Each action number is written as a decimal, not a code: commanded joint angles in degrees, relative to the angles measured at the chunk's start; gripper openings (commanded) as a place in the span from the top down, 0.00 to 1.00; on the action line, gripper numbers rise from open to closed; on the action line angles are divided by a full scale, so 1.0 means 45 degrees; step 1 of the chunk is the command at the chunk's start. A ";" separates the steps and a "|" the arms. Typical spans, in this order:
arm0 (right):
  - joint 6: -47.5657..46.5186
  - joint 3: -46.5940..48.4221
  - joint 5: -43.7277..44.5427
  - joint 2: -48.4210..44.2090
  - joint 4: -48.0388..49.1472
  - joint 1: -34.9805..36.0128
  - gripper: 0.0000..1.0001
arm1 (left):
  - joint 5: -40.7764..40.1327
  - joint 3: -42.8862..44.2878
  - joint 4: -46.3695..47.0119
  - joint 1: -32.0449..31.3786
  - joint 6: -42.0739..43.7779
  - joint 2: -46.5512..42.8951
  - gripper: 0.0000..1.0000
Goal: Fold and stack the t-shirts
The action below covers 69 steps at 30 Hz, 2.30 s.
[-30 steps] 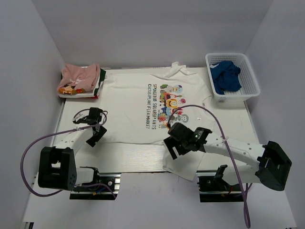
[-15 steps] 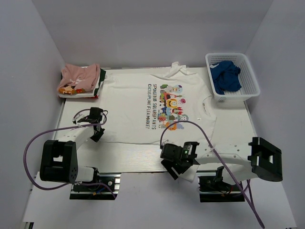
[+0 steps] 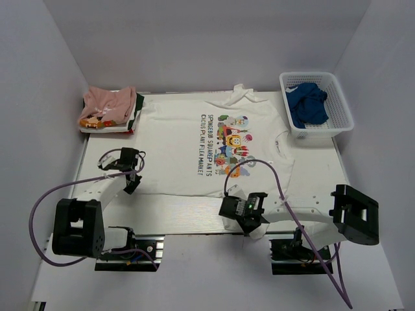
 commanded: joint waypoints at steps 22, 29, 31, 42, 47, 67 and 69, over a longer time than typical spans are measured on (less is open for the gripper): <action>-0.5190 0.5610 0.1623 0.1010 0.2315 -0.8012 1.00 | -0.0324 0.5563 -0.0452 0.0070 0.0465 0.3040 1.00; -0.6186 0.7876 0.1290 0.3273 0.3037 -0.9730 1.00 | -0.0324 0.8180 -0.0980 0.0323 0.0465 0.5561 1.00; -0.6382 0.8518 0.1192 0.3629 0.3155 -1.0122 1.00 | -0.0187 0.8592 -0.0980 0.0459 0.0602 0.6242 1.00; -0.7651 1.2621 0.0528 0.7669 0.3331 -1.1529 1.00 | 0.0223 1.1426 -0.1722 0.0929 0.0486 0.8843 1.00; -0.8121 1.4321 0.0604 0.9350 0.3097 -1.1725 1.00 | 0.0223 1.2244 -0.1957 0.0929 0.0485 0.9411 0.41; -0.5214 0.7119 -0.3398 0.5349 0.5770 -1.1686 0.10 | 0.2175 0.8302 0.0131 0.0323 0.2241 0.5778 0.00; -0.4860 0.6276 -0.3652 0.5368 0.6473 -1.1686 0.10 | 0.2645 0.8105 0.0756 0.0206 0.2242 0.6284 0.00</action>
